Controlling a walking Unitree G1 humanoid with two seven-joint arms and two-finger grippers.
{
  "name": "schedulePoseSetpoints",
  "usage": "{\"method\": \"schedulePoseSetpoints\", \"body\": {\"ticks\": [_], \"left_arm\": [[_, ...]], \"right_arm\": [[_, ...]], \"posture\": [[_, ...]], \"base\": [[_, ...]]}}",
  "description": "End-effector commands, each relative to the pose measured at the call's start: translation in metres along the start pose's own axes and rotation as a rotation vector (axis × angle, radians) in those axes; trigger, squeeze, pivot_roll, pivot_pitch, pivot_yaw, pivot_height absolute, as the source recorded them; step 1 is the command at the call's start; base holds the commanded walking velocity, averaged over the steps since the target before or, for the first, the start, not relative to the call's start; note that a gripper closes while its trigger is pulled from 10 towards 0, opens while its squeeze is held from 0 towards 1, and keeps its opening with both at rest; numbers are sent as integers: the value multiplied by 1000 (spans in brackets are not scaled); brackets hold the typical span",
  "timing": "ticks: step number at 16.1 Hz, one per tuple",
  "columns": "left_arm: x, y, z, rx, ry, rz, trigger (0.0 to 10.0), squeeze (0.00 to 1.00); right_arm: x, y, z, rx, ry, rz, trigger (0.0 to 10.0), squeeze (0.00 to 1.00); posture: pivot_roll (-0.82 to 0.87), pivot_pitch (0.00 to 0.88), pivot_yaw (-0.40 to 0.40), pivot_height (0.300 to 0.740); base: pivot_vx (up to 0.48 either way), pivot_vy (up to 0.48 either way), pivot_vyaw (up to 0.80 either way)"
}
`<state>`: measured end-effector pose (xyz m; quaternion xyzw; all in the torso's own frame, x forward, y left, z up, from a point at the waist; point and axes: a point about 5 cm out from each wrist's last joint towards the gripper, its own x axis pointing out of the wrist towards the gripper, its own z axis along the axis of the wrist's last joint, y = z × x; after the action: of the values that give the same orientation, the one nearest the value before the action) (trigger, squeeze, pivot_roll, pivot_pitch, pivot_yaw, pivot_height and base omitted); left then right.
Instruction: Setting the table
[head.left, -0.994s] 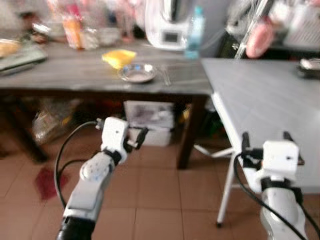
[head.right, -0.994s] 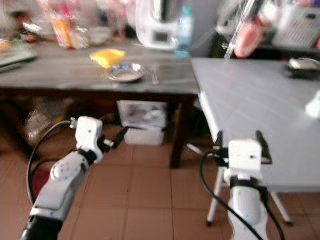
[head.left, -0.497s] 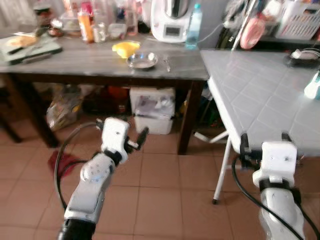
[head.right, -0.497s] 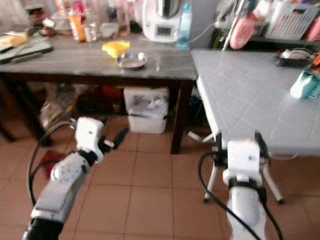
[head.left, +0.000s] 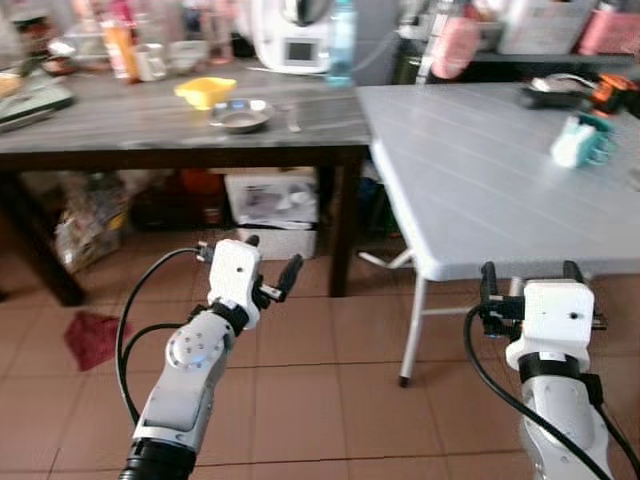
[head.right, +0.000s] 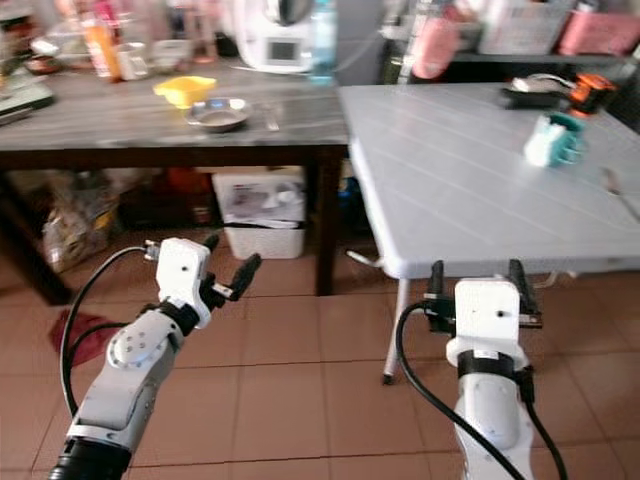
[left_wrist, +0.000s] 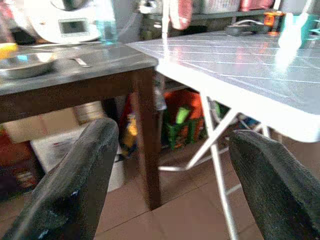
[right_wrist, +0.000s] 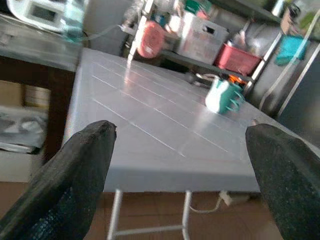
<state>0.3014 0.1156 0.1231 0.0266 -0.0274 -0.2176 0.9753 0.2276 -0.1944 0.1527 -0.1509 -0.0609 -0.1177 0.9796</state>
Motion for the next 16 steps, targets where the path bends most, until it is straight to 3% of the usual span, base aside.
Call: {"method": "schedulePoseSetpoints", "body": {"ticks": [1, 16], "left_arm": [[4, -4, 3, 2, -14, -23, 10000, 0], [10, -5, 3, 3, -18, -37, 10000, 0]], "right_arm": [[1, -3, 0, -9, 0, -4, 10000, 0], [3, -3, 1, -14, -8, -24, 10000, 0]], "posture": [[48, 58, -26, 740], [48, 50, -13, 740]], "base": [[0, -480, 0], [0, -480, 0]]}}
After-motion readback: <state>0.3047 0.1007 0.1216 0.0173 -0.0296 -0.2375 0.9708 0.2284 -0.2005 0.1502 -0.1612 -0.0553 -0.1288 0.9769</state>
